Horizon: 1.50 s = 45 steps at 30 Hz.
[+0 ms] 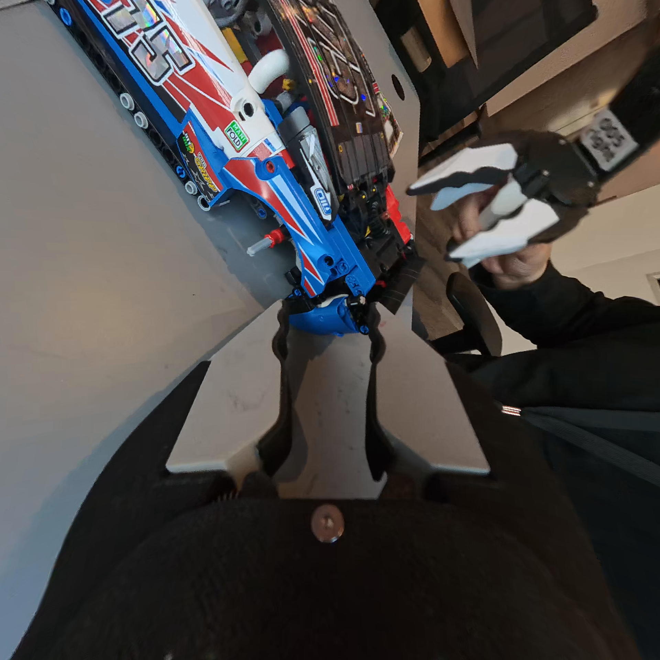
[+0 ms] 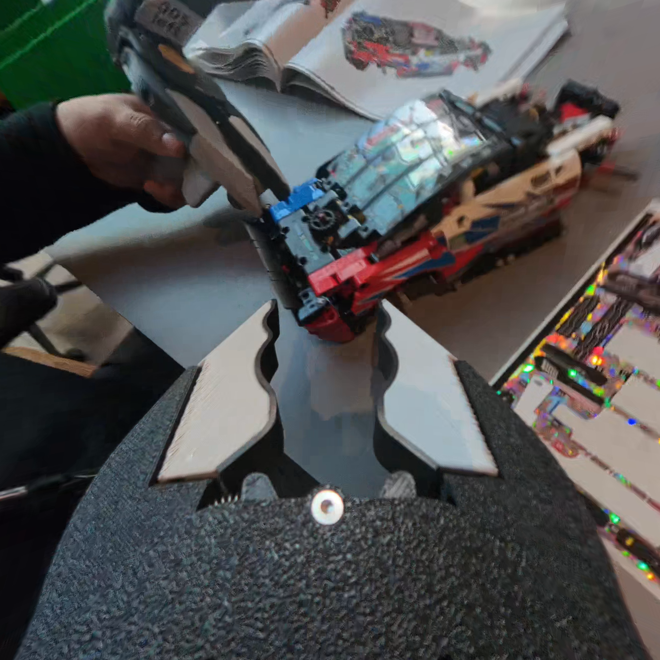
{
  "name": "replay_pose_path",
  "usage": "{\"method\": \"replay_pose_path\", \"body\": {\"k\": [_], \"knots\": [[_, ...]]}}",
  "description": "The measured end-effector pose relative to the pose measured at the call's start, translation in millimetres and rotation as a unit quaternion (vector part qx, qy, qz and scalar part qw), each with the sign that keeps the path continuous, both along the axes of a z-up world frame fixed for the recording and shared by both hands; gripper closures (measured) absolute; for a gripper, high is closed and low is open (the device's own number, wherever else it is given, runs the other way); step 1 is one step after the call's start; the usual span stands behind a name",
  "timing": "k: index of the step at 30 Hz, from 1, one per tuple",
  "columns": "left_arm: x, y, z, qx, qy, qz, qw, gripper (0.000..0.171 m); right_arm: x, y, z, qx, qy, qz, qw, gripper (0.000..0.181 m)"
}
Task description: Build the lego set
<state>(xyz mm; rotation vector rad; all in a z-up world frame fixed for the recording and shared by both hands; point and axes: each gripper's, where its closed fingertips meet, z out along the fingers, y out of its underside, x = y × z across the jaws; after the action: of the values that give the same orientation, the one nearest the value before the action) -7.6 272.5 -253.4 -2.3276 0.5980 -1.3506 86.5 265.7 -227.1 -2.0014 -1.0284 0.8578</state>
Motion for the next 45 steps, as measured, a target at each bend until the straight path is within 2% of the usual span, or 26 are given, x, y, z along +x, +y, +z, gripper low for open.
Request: {"method": "replay_pose_path", "body": {"k": [3, 6, 9, 11, 14, 17, 18, 21, 23, 24, 25, 27, 28, 29, 31, 33, 34, 37, 40, 42, 45], "knots": [[0.1, 0.5, 1.3, 0.024, 0.011, 0.014, 1.000, 0.131, -24.9, -17.3, 8.9, 0.131, -0.062, 0.065, 0.987, 0.130], [2.8, -2.3, -0.4, 0.023, 0.007, 0.015, 1.000, 0.131, -40.3, -20.6, 0.3, 0.241, -0.149, 0.107, 0.953, 0.148], [4.3, -2.6, -1.7, 0.015, -0.005, 0.019, 1.000, 0.130, -42.5, -14.5, -14.9, 0.280, -0.221, 0.119, 0.927, 0.157], [4.5, -2.0, -1.9, 0.015, -0.009, 0.023, 1.000, 0.130, -42.6, -13.7, -16.3, 0.319, -0.242, 0.127, 0.907, 0.172], [5.3, -2.0, -2.3, 0.012, -0.017, 0.030, 0.999, 0.129, -41.0, -12.4, -15.4, 0.423, -0.296, 0.140, 0.845, 0.174], [5.1, -1.8, -2.5, 0.008, -0.022, 0.032, 0.999, 0.129, -42.0, -13.7, -14.1, 0.543, -0.361, 0.165, 0.740, 0.173], [5.1, -1.9, -2.6, 0.007, -0.022, 0.032, 0.999, 0.129, -42.2, -14.1, -13.5, 0.567, -0.372, 0.172, 0.715, 0.173], [5.3, -1.6, -2.6, 0.006, -0.021, 0.035, 0.999, 0.129, -42.7, -14.5, -12.1, 0.606, -0.386, 0.178, 0.673, 0.173], [5.0, -1.0, -2.2, 0.005, -0.022, 0.041, 0.999, 0.129, -43.7, -15.3, -11.5, 0.645, -0.389, 0.183, 0.632, 0.172], [5.0, -1.2, -1.8, 0.007, -0.022, 0.044, 0.999, 0.130, -43.5, -15.8, -11.3, 0.646, -0.382, 0.186, 0.635, 0.171], [4.9, -1.5, -0.5, 0.013, -0.021, 0.046, 0.999, 0.132, -42.5, -15.9, -11.2, 0.622, -0.368, 0.184, 0.667, 0.171], [3.1, -3.3, 5.5, 0.034, -0.019, 0.050, 0.998, 0.139, -41.3, -18.3, -6.7, 0.520, -0.317, 0.167, 0.775, 0.175], [0.5, -4.2, 9.3, 0.047, -0.016, 0.051, 0.997, 0.138, -42.5, -19.7, -0.6, 0.471, -0.281, 0.155, 0.822, 0.176], [-2.9, -4.6, 14.4, 0.067, -0.012, 0.051, 0.996, 0.135, -43.4, -19.7, 4.3, 0.428, -0.252, 0.147, 0.855, 0.174], [-8.4, -7.0, 25.9, 0.122, 0.000, 0.044, 0.991, 0.129, -41.2, -15.8, 4.5, 0.354, -0.225, 0.138, 0.897, 0.179], [-6.4, -16.9, 37.5, 0.176, -0.003, 0.013, 0.984, 0.117, -39.0, -12.3, 0.0, 0.318, -0.211, 0.135, 0.915, 0.168], [-4.6, -20.7, 41.0, 0.204, 0.002, 0.000, 0.979, 0.118, -38.0, -12.6, 0.1, 0.303, -0.196, 0.131, 0.924, 0.169], [2.5, -26.3, 41.5, 0.316, 0.071, -0.038, 0.945, 0.132, -27.2, -11.9, 8.2, 0.231, -0.118, 0.092, 0.961, 0.173], [17.1, -29.7, 37.5, 0.408, 0.133, -0.075, 0.900, 0.148, -2.2, -4.5, 19.2, 0.144, -0.014, 0.052, 0.988, 0.164], [25.1, -28.4, 27.8, 0.431, 0.174, -0.101, 0.880, 0.152, 16.5, -1.9, 24.2, 0.078, 0.059, 0.044, 0.994, 0.159], [32.2, -21.9, 21.0, 0.466, 0.227, -0.120, 0.847, 0.159, 41.1, -0.2, 30.2, -0.009, 0.159, 0.059, 0.985, 0.150]]}}
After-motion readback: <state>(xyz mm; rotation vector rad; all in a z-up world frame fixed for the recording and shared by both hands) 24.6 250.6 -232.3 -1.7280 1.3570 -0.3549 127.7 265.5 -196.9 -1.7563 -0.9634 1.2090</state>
